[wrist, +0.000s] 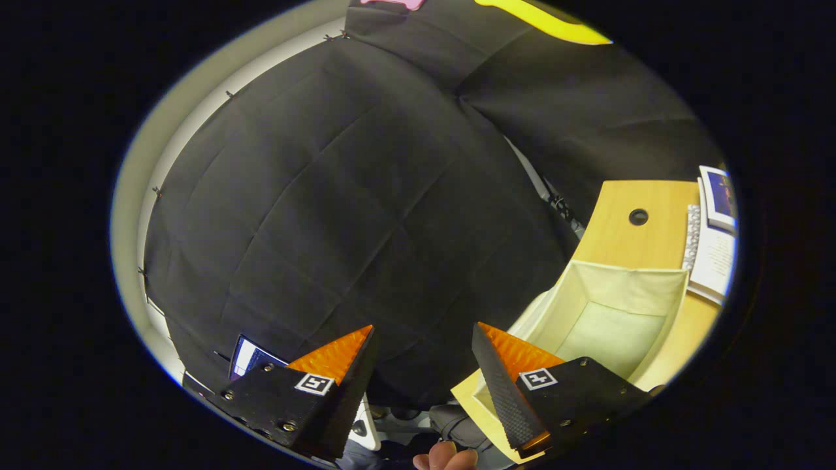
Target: Open the storage box then place both shoes into the box .Put the left shoe in first, then the right shoe, with the right side of both shoes facing outward in a uniform manner.
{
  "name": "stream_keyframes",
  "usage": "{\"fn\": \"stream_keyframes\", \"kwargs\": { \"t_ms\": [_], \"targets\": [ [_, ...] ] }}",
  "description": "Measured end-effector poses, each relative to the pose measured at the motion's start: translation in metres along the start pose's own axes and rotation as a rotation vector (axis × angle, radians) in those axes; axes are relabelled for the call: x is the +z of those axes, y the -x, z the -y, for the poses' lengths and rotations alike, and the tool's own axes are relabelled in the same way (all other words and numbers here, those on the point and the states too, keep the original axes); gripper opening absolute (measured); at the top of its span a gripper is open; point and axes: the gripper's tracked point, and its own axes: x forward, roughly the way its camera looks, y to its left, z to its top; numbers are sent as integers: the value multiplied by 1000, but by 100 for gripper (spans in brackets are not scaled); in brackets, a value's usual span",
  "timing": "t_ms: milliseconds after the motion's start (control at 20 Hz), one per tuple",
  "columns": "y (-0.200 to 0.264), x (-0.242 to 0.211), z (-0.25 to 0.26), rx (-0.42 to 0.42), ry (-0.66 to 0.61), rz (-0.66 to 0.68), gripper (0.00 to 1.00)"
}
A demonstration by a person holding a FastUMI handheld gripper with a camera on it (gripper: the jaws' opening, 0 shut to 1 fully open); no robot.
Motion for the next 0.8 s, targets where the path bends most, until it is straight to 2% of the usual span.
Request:
{"fn": "stream_keyframes", "kwargs": {
  "t_ms": [300,450,800],
  "targets": [
    [103,2,43,-160,33,123,88],
    [157,-2,73,-267,58,196,87],
    [248,-38,147,-517,40,284,88]
  ]
}}
